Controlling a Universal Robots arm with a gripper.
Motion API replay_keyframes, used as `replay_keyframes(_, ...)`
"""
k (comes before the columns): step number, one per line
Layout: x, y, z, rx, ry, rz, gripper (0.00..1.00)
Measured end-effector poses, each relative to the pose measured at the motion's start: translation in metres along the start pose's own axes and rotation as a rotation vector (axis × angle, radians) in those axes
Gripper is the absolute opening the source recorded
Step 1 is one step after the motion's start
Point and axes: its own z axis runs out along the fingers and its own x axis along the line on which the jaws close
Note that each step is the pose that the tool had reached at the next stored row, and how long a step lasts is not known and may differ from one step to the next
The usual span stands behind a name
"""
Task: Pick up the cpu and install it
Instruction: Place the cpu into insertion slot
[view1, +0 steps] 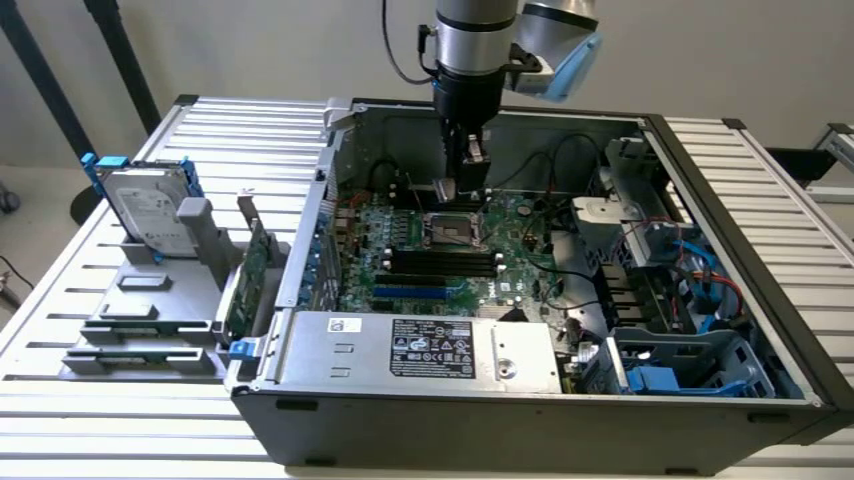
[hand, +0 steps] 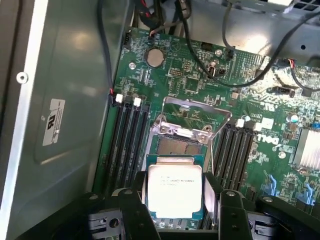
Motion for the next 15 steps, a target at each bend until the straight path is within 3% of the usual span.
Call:
replay_keyframes(11,-0.0001,-0.0002,0.0049,-0.0043,-0.0074,0.199,0.55)
replay_keyframes(15,-0.0043,-0.001,0.0097,-0.0049,-0.0086,0.229,0.55)
